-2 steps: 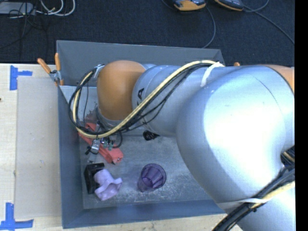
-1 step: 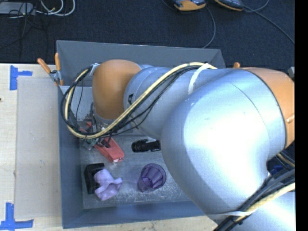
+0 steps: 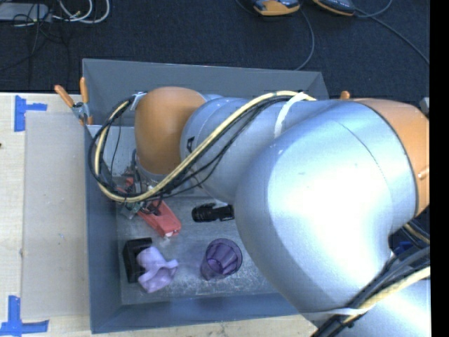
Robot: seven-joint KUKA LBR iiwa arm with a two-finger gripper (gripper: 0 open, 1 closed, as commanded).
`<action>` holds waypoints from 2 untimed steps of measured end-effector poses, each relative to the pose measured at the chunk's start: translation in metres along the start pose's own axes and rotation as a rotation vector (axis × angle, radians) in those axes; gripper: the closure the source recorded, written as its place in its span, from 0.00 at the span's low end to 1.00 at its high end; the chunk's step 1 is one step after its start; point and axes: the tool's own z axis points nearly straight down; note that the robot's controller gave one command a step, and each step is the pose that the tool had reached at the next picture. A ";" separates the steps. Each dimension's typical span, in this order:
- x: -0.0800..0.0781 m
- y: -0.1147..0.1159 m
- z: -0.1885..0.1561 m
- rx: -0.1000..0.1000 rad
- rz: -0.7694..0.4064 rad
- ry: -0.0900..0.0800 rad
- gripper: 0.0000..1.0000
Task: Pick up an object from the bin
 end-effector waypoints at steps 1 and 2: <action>0.000 0.000 -0.001 0.000 0.000 0.000 1.00; 0.001 -0.001 -0.005 0.004 0.000 0.002 1.00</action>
Offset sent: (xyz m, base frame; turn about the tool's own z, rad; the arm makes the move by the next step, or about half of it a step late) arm 0.0002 0.0001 0.0586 0.0000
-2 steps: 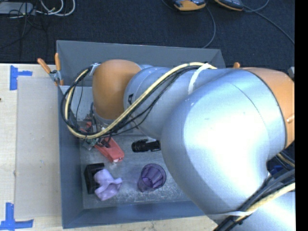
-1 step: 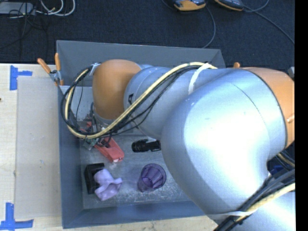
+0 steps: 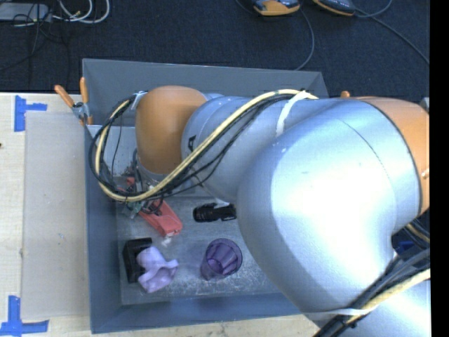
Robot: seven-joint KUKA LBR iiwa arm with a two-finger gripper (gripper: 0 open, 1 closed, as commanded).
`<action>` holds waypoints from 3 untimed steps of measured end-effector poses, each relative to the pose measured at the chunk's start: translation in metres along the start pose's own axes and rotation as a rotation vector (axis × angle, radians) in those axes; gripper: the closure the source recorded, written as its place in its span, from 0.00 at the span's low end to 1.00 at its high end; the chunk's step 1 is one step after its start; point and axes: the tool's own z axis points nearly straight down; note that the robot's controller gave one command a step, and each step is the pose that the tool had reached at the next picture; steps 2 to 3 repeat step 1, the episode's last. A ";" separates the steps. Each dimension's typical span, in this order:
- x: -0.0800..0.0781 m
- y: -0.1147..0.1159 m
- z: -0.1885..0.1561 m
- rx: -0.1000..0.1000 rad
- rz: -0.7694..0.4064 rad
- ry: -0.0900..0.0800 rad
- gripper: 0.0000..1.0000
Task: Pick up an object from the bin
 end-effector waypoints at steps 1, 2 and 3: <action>0.000 -0.001 -0.019 0.001 0.001 0.000 1.00; 0.000 -0.001 -0.019 0.001 0.001 0.000 1.00; 0.000 -0.001 -0.019 0.001 0.001 0.000 1.00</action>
Offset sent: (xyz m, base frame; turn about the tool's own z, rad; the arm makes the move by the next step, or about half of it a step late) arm -0.0001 -0.0002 0.0817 0.0000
